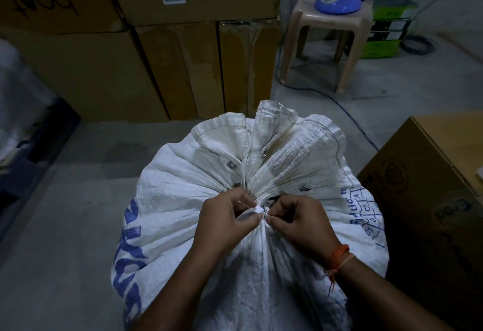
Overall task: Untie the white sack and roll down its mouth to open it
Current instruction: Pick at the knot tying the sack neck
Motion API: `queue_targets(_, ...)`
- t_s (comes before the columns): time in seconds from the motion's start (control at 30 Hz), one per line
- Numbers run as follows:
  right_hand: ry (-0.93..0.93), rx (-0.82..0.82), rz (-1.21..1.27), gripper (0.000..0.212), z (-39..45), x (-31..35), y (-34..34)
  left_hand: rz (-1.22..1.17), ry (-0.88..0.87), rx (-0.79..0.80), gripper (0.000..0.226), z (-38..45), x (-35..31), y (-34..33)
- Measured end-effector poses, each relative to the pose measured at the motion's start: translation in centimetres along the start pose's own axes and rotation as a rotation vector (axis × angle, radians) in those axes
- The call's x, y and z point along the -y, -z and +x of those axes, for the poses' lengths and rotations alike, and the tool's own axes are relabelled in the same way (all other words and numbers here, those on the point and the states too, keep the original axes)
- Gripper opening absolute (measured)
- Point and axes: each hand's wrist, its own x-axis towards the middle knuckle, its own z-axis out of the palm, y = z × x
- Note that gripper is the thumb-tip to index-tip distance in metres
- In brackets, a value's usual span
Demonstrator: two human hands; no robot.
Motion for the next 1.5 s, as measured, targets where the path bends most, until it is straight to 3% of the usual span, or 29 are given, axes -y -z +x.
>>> queue_targets(0.87, -0.036, -0.029, 0.072, 0.014, -0.4, 0.3, -0.7, -0.01, 0.005, 0.012, 0.021, -0.1, -0.3, 0.1)
queue_targets(1.5, 0.049, -0.008, 0.037, 0.011, -0.2, 0.0, 0.2, -0.023, 0.009, 0.008, 0.02, 0.0, -0.2, 0.2)
